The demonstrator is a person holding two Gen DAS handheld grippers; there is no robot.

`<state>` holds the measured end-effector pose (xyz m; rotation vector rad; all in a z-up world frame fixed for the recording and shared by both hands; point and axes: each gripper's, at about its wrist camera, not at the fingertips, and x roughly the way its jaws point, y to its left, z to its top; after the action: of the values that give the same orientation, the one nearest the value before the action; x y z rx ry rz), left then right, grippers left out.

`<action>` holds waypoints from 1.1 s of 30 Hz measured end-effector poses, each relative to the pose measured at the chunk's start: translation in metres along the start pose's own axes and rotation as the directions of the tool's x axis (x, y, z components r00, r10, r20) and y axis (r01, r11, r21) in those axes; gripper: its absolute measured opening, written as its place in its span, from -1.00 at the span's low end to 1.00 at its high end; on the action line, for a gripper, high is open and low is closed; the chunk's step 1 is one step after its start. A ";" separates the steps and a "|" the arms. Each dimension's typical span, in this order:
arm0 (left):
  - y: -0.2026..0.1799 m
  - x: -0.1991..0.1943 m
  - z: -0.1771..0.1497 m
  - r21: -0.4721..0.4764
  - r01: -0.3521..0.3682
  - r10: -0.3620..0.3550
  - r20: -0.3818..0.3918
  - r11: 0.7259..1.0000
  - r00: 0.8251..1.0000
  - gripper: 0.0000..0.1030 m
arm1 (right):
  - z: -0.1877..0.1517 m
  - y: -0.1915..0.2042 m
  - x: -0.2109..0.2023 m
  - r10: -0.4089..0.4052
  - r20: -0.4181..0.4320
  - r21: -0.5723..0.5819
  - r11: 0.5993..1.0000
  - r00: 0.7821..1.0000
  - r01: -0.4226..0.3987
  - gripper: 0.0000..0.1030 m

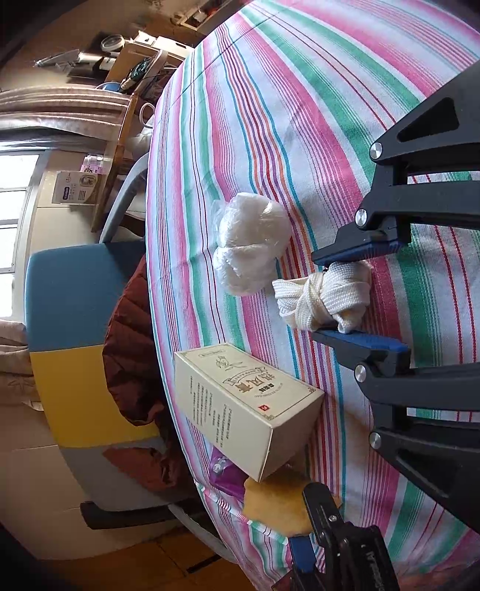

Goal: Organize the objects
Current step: 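Grasp the white cloth bundle with the right tool while the left tool grasps the second yellow sponge, then carry the yellow sponge into the gold tray with the left tool and release it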

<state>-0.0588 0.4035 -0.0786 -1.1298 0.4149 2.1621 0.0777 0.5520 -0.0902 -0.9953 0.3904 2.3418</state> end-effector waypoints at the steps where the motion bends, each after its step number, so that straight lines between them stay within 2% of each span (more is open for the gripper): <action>1: 0.002 0.000 -0.003 -0.004 -0.003 0.003 0.030 1.000 1.000 0.38 | 0.000 0.001 0.000 -0.003 0.001 -0.002 1.000 1.000 0.003 -0.33; 3: 0.003 -0.002 -0.008 0.003 -0.003 0.003 0.064 1.000 0.998 0.34 | 0.000 0.002 0.000 -0.011 0.002 -0.008 1.000 1.000 0.011 -0.33; 4: 0.002 -0.004 -0.010 0.007 0.003 -0.004 0.073 1.000 0.997 0.16 | 0.000 0.003 0.001 -0.015 0.004 -0.012 1.000 1.000 0.015 -0.33; 5: 0.001 -0.005 -0.011 0.015 0.011 -0.012 0.081 1.000 0.997 0.08 | 0.000 0.004 0.001 -0.019 0.005 -0.014 1.000 1.000 0.019 -0.33; 9: 0.003 -0.010 -0.018 0.015 0.012 -0.014 0.099 1.000 0.995 0.07 | 0.000 0.004 0.000 -0.028 0.008 -0.021 0.999 1.000 0.028 -0.33; 15: 0.020 -0.025 -0.037 -0.048 -0.010 0.017 0.136 0.999 0.991 0.06 | -0.001 0.004 -0.003 -0.048 0.028 -0.020 0.999 0.998 0.048 -0.33; 23: 0.039 -0.046 -0.064 -0.108 -0.023 0.041 0.167 0.994 0.985 0.06 | -0.001 0.015 -0.029 -0.080 0.155 -0.061 0.994 0.985 0.090 -0.33; 30: 0.030 -0.063 -0.082 -0.071 0.002 0.011 0.191 0.997 0.982 0.06 | -0.004 0.031 -0.047 -0.037 0.233 -0.132 0.989 0.972 0.070 -0.33; 33: 0.035 -0.069 -0.089 -0.084 0.012 0.005 0.194 0.996 0.981 0.06 | -0.008 0.038 -0.051 -0.018 0.230 -0.153 0.987 0.973 0.055 -0.33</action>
<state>0.0005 0.3013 -0.0743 -0.9509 0.2360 2.2796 0.0888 0.4985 -0.0564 -0.7840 0.0959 2.4490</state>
